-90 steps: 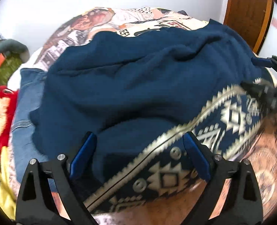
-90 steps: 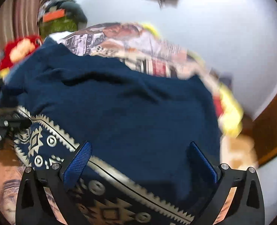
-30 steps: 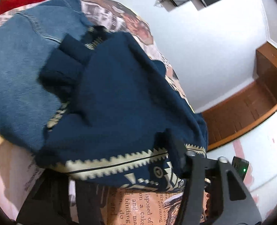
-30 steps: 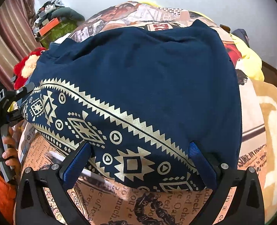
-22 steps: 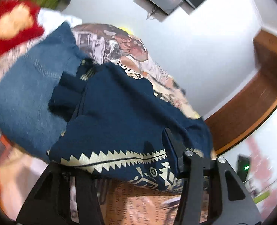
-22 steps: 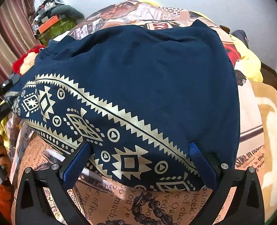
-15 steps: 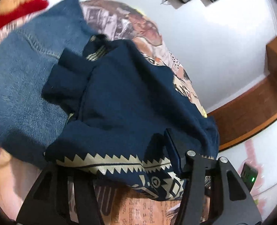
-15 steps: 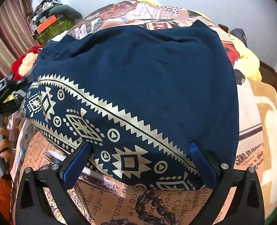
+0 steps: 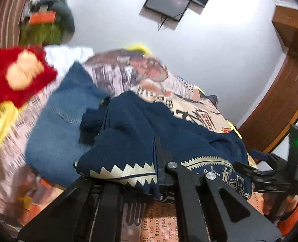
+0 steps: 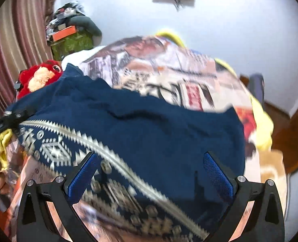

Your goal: Fold large clothes

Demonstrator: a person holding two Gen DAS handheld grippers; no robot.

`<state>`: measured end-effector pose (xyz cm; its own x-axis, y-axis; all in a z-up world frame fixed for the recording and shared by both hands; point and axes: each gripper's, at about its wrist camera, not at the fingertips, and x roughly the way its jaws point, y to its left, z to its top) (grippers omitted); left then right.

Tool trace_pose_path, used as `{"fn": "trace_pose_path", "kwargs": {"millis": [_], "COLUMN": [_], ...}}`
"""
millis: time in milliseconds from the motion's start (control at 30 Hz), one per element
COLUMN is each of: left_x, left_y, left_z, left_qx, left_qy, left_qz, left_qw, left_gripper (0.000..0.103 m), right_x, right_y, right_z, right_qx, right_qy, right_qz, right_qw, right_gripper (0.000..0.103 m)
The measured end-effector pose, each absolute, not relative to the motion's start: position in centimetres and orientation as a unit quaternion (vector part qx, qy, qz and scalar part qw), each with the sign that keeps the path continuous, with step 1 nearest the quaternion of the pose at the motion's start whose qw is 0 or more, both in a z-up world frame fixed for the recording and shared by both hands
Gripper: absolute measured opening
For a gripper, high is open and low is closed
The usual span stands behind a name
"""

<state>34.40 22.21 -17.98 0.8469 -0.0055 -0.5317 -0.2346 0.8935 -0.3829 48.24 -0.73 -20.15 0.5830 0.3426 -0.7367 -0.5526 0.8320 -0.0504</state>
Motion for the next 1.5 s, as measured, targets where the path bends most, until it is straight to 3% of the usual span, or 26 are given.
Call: {"fn": "trace_pose_path", "kwargs": {"millis": [100,233,433,633,767,967,1100,1233,1300,1367,1433,1500], "left_x": [33.9,34.5,35.7,39.6,41.9,43.2,43.4,42.2,40.6,39.3,38.2,36.9], "left_y": [21.6,21.9,20.6,11.6,3.9,-6.1,-7.3,-7.3,-7.3,-7.4,-7.4,-6.2], "left_z": [-17.2,-18.4,-16.9,-10.4,-8.8,-13.9,-19.9,-22.1,-21.1,-19.8,-18.3,-16.3], "left_qx": [-0.192,-0.186,-0.16,-0.041,0.017,0.064,0.033,0.032,0.046,0.046,0.056,0.076], "left_qy": [0.26,0.284,0.286,0.248,0.254,0.362,0.46,0.489,0.482,0.478,0.458,0.429], "left_qz": [0.069,0.082,0.078,0.018,-0.06,-0.195,-0.233,-0.239,-0.247,-0.269,-0.267,-0.238], "left_qw": [0.944,0.937,0.941,0.968,0.965,0.909,0.856,0.838,0.84,0.835,0.846,0.868], "left_gripper": [0.006,0.006,0.005,0.005,0.005,0.005,0.005,0.005,0.017,0.055,0.068,0.071], "right_x": [48.3,48.5,46.4,45.8,45.2,43.7,42.6,41.7,41.3,41.2,41.3,41.3], "right_y": [2.5,4.7,4.7,-2.1,-10.0,-21.1,-26.3,-28.1,-28.6,-28.4,-28.0,-27.3], "right_z": [-21.6,-25.7,-26.0,-23.8,-22.9,-22.4,-21.8,-20.8,-20.3,-19.8,-19.0,-18.1], "right_qx": [-0.148,-0.113,-0.163,-0.079,-0.03,0.014,0.033,0.044,0.045,0.044,0.045,0.05], "right_qy": [0.386,0.453,0.443,0.469,0.467,0.473,0.477,0.469,0.464,0.456,0.447,0.437], "right_qz": [0.273,0.302,0.338,0.342,0.28,0.179,0.136,0.129,0.132,0.136,0.144,0.157], "right_qw": [0.869,0.831,0.814,0.811,0.838,0.863,0.868,0.873,0.875,0.878,0.882,0.884], "right_gripper": [0.103,0.103,0.103,0.103,0.103,0.103,0.103,0.103,0.103,0.103,0.103,0.103]}}
